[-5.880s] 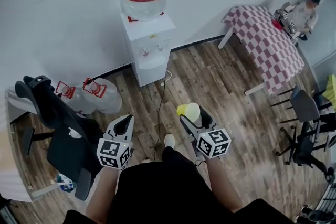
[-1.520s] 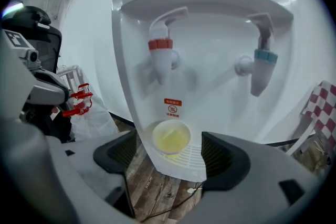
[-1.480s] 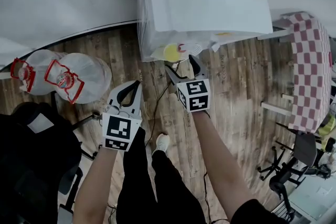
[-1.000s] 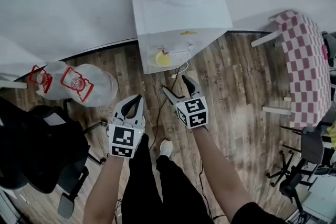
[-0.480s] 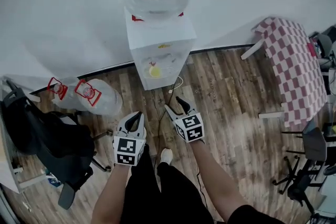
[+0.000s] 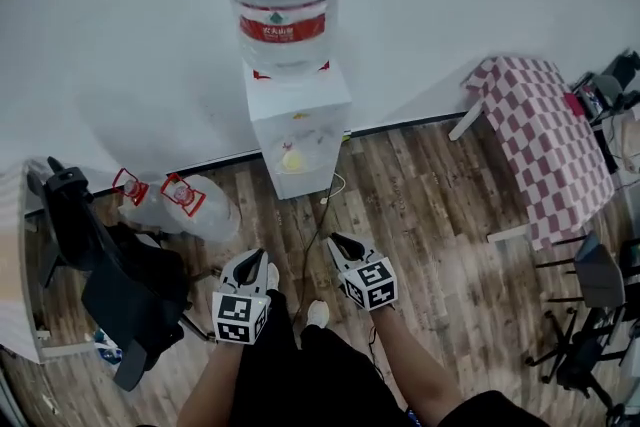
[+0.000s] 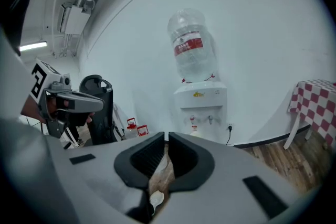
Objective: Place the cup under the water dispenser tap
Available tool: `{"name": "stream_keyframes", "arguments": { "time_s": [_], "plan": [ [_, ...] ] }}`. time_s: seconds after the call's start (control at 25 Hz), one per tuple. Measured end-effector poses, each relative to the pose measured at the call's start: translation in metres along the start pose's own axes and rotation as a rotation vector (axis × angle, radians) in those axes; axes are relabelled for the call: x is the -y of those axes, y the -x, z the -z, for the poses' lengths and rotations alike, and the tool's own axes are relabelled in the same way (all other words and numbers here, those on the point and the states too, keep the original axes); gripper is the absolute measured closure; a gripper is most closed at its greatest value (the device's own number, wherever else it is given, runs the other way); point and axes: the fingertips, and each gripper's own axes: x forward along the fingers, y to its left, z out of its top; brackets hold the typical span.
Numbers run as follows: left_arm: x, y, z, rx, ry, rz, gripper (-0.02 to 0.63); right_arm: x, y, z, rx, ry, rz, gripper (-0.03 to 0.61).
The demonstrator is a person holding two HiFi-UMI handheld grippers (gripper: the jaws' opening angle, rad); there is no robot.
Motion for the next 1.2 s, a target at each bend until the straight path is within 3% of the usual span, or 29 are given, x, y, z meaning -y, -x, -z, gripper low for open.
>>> {"name": "stream_keyframes", "arguments": {
  "time_s": [0.36, 0.72, 1.2],
  "plan": [
    [0.014, 0.023, -0.039, 0.070, -0.076, 0.049, 0.598, -0.022, 0.079, -0.010, 0.059, -0.018, 0.018, 0.549],
    [-0.004, 0.036, -0.075, 0.126, -0.144, 0.139, 0.598, -0.040, 0.114, -0.048, 0.192, -0.091, 0.118, 0.549],
    [-0.051, 0.078, -0.076, 0.166, -0.140, 0.181, 0.598, -0.086, 0.121, -0.079, 0.295, -0.133, 0.206, 0.555]
  ]
}}
